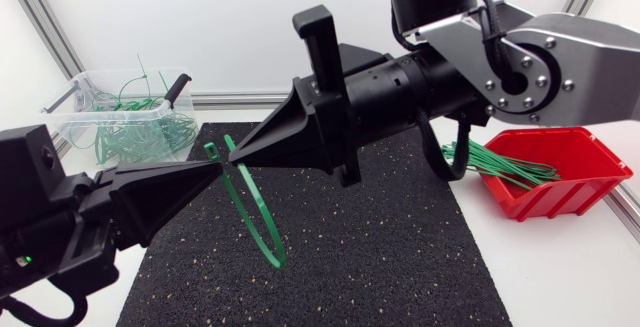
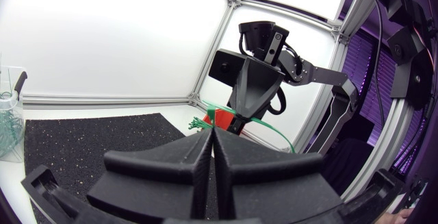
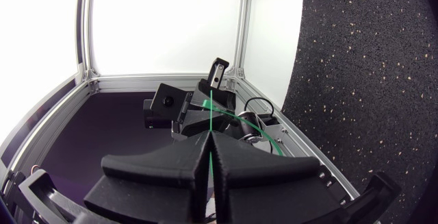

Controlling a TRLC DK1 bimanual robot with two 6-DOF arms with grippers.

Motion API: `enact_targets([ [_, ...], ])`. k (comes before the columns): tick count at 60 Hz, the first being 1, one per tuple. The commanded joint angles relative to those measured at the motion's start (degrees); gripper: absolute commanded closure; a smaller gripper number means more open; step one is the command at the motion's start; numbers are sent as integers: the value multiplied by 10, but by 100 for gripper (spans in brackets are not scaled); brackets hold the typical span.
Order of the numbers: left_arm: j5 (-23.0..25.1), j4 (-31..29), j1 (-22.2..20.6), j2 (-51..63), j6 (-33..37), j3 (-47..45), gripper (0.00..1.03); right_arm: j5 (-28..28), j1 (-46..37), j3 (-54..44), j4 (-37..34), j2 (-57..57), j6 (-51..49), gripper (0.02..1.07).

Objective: Take a green cable tie from the red box, thread the tail through the head to close it, then place it in the transparent bin on the left.

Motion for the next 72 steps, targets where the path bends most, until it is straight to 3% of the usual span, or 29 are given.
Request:
enact_targets([
  [1, 1, 7, 9, -5, -2, -15, 100, 2, -2, -24, 13, -13, 21, 102],
  [11, 18, 15, 38, 36, 8, -16, 100, 3, -7, -41, 36, -10, 29, 102],
  [27, 91, 76, 96, 125, -2, 4, 100, 14, -2, -40, 41, 5, 67, 102],
  [47, 98, 88, 91, 108, -23, 4, 100, 24, 22, -51, 114, 26, 162, 102],
  [72, 99, 88, 83, 86, -28, -4, 100, 24, 11, -59, 114, 12, 191, 102],
])
